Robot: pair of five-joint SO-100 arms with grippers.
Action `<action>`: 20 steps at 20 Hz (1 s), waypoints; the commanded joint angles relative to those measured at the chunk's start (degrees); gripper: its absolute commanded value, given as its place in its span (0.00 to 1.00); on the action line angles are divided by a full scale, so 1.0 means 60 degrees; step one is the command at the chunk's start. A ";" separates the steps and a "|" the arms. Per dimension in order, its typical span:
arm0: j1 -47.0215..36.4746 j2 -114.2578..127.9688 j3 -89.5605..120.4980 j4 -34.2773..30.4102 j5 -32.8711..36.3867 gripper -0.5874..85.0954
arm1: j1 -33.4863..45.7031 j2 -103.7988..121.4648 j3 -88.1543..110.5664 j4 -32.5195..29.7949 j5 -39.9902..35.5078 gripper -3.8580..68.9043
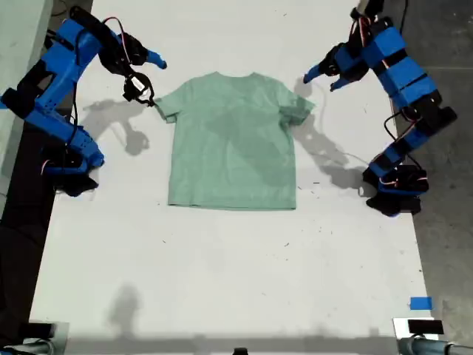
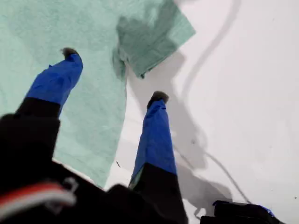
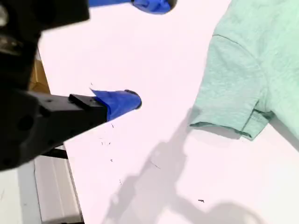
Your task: Fold t-shirt
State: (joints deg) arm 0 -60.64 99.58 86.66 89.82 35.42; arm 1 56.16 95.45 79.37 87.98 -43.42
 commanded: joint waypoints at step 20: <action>0.0088 -0.0161 0.0762 -0.0938 0.0190 0.41 | 0.0747 -0.5244 -0.0220 -0.3838 -0.1992 0.07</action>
State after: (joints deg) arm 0 -60.64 97.65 91.49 84.73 36.30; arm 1 59.50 63.90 79.63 64.07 -54.49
